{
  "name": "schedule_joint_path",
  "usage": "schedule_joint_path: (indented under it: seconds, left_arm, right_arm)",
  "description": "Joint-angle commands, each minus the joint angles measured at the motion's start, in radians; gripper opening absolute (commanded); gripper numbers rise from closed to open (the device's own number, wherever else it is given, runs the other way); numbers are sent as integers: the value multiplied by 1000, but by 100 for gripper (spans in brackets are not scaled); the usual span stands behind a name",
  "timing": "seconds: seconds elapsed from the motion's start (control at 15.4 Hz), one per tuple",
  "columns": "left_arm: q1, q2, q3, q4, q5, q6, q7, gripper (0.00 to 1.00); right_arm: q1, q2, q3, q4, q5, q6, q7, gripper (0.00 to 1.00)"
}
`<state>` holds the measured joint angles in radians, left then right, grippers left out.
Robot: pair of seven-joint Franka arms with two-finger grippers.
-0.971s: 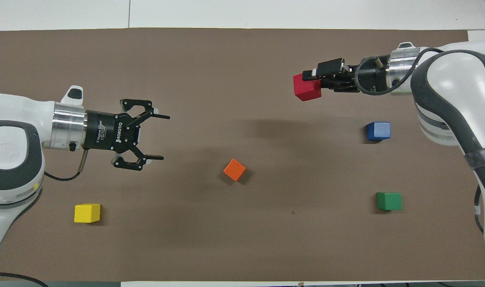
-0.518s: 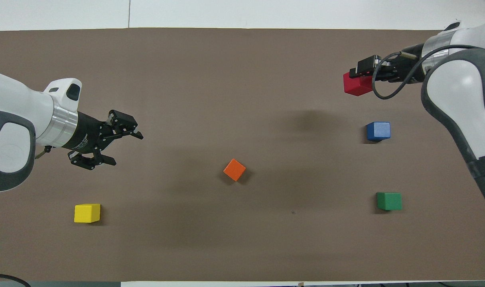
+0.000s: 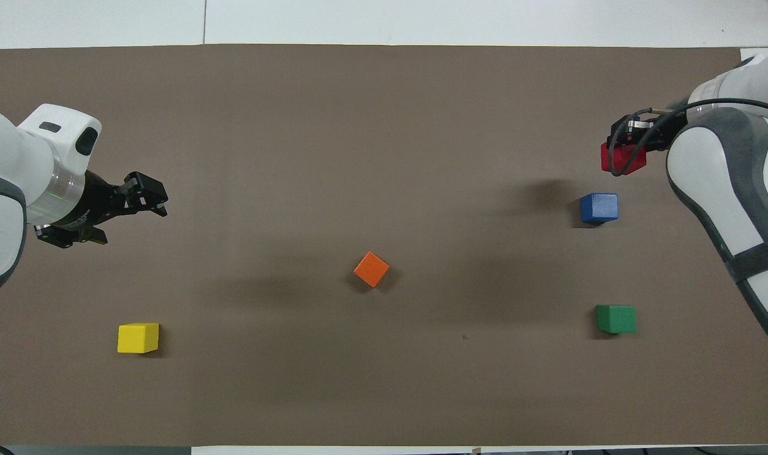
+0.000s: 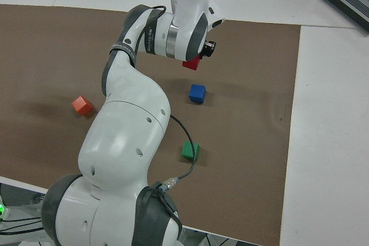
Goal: Transfer red block to right arm and stack on blue block
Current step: 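Carry the red cube with the right gripper above the blue cube, then lower the red cube onto the blue cube with the right gripper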
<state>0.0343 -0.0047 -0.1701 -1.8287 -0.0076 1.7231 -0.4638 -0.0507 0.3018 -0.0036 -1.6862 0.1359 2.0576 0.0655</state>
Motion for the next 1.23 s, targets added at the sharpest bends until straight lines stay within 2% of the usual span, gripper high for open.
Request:
schedule_joint_path:
  seconds: [0.0,0.32,0.52,0.65,0.71,0.91,1.04,1.17]
  left_arm:
    - [12,-29,17,8,32,-63,143,100]
    - [-1,-83,24,6,69,-145,244,100]
    - [-36,-95,67,-23,55,-137,237,100]
    - [-77,-87,109,-12,55,-119,253,100]
    - [-79,-63,127,3,51,-100,269,100]
    - [-86,75,135,197,34,-215,290,100]
    - [-86,83,132,230,29,-232,301,100]
    - [-105,51,127,220,29,-229,327,100]
  right_arm:
    - [8,-35,7,-47,-28,4,127,0]
    - [11,-76,8,-160,-113,38,175,0]
    - [14,-107,11,-263,-177,143,168,0]
    - [22,-110,11,-270,-194,145,166,0]
    - [22,-112,11,-273,-194,145,166,0]
    - [34,-118,11,-288,-196,153,168,0]
    - [31,-121,11,-299,-196,151,152,0]
    - [20,-132,11,-320,-196,153,111,0]
